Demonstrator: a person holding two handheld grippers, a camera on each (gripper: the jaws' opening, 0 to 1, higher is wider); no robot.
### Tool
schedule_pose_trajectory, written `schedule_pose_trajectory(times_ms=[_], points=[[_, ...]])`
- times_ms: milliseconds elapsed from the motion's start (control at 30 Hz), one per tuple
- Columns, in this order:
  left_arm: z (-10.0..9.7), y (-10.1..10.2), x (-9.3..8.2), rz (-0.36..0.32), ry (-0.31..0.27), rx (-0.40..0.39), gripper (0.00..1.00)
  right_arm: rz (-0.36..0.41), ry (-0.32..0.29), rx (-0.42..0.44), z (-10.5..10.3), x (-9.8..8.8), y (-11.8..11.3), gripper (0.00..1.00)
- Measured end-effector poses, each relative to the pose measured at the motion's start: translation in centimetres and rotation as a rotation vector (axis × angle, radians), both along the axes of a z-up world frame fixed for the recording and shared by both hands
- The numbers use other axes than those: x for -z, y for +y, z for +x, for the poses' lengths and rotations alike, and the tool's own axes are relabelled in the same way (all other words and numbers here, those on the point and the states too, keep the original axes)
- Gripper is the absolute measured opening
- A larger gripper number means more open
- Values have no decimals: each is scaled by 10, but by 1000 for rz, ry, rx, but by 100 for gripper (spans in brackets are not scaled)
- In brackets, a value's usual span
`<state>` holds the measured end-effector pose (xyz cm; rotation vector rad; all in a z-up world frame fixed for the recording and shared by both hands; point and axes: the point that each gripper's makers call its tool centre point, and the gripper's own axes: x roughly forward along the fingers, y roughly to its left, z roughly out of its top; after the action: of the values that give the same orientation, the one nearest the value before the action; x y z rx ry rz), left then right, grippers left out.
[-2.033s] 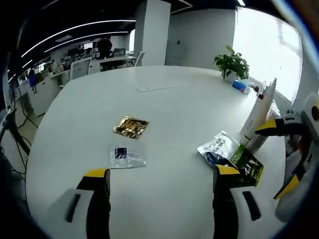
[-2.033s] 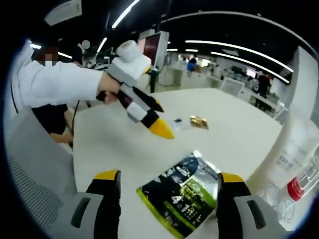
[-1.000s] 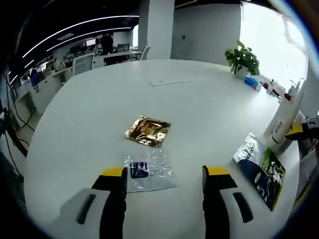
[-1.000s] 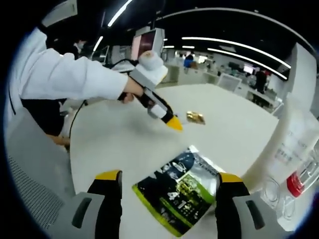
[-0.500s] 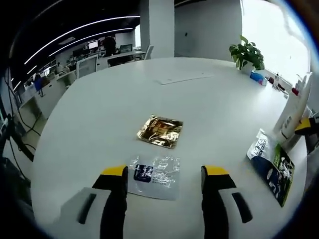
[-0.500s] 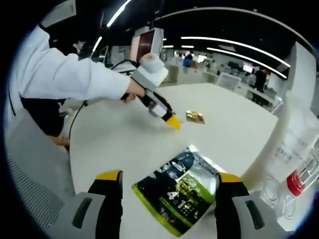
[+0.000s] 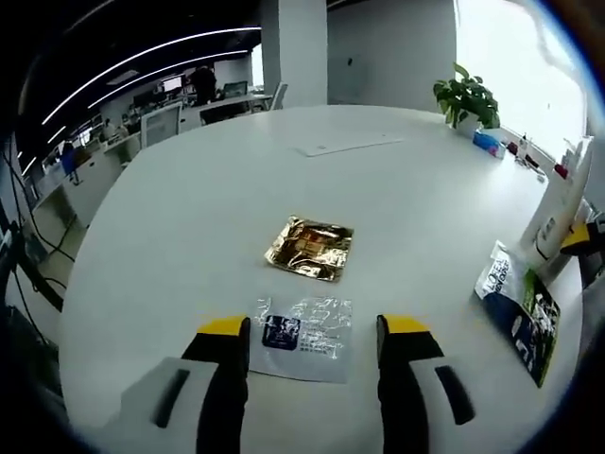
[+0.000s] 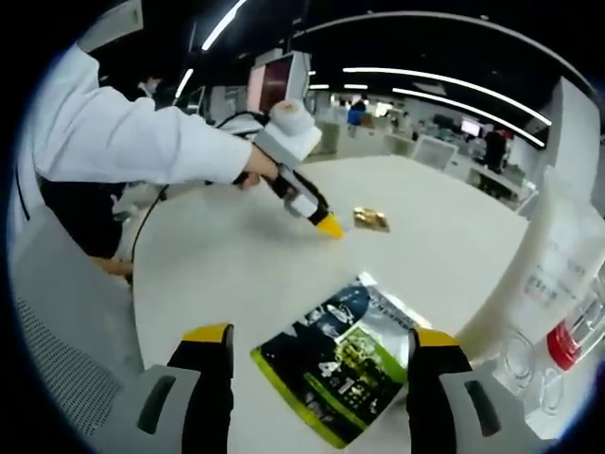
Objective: Arrange the skincare products in the storage area until every visible bottle or jar stands upright without overlapping.
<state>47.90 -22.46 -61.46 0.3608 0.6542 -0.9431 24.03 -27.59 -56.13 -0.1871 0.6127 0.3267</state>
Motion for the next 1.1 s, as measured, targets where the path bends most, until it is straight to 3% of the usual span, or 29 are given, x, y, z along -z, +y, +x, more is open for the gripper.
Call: schedule_pose_trajectory(times_ms=[200,367,433,733,1100], points=[[0,2,-1,2,7,9,46,2,3,-5,0,1,2,77],[-4,1,2,6,14,6,46,4,3,-6,0,1,2,77],[-16,1,-2,7,14,9,46,3,2,-5,0,0,2,77],[-20,1,-5,-9,20,15,46,4,-5,-8,1,-1,2,76],[-48,11,-13,-27,26,25,46,4,-4,-17,0,-1,5,74]])
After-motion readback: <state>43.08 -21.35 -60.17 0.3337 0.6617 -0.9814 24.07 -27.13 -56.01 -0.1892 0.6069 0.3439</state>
